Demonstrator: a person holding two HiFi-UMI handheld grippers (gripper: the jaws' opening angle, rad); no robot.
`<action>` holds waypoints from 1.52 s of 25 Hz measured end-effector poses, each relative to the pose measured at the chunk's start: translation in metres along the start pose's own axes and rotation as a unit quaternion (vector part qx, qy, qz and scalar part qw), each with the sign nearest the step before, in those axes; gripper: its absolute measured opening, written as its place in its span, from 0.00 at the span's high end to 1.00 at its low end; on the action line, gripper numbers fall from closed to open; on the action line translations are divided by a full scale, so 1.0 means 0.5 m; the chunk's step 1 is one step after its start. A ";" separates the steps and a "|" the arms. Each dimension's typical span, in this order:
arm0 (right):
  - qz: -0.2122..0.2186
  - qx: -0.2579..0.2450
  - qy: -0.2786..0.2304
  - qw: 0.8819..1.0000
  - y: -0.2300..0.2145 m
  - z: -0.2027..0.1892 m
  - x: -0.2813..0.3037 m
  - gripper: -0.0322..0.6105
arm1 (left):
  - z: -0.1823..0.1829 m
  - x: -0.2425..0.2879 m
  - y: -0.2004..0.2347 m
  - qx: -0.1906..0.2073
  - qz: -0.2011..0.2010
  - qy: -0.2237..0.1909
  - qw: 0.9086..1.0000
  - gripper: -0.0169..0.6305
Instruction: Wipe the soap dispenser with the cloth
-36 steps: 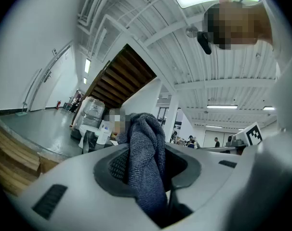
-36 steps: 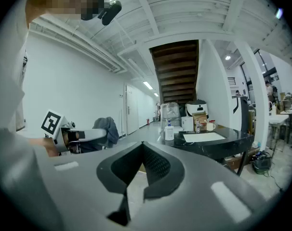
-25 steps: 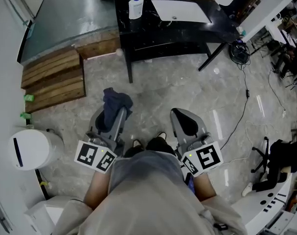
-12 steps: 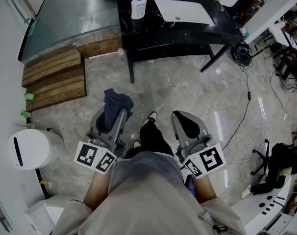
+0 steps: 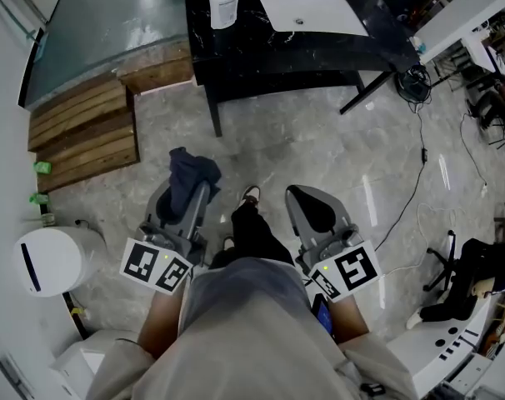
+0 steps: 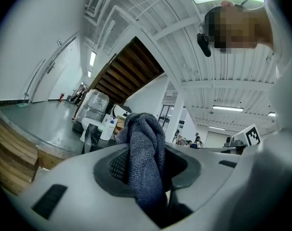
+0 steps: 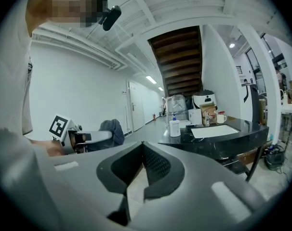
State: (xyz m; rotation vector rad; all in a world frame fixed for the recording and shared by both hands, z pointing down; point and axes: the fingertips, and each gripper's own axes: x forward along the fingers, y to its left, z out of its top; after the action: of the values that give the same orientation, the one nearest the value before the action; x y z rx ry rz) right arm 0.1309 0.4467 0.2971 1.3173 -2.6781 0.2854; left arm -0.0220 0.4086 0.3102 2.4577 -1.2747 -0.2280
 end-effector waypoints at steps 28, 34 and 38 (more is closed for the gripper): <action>0.062 0.022 -0.022 0.998 -0.315 0.095 0.279 0.95 | 0.104 0.377 0.129 0.051 0.026 0.012 0.998 0.76; 0.073 0.023 -0.038 0.996 -0.332 0.125 0.305 0.95 | 0.134 0.391 0.138 0.064 0.037 0.003 0.997 0.76; 0.078 0.023 -0.040 0.996 -0.335 0.135 0.329 0.95 | 0.140 0.409 0.154 0.065 0.035 0.004 0.997 0.76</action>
State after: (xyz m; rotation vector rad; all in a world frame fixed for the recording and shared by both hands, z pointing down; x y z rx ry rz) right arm 0.1613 0.2047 0.2842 1.1555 -2.8641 0.3219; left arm 0.0173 0.1845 0.2801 2.5115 -1.4103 -0.1201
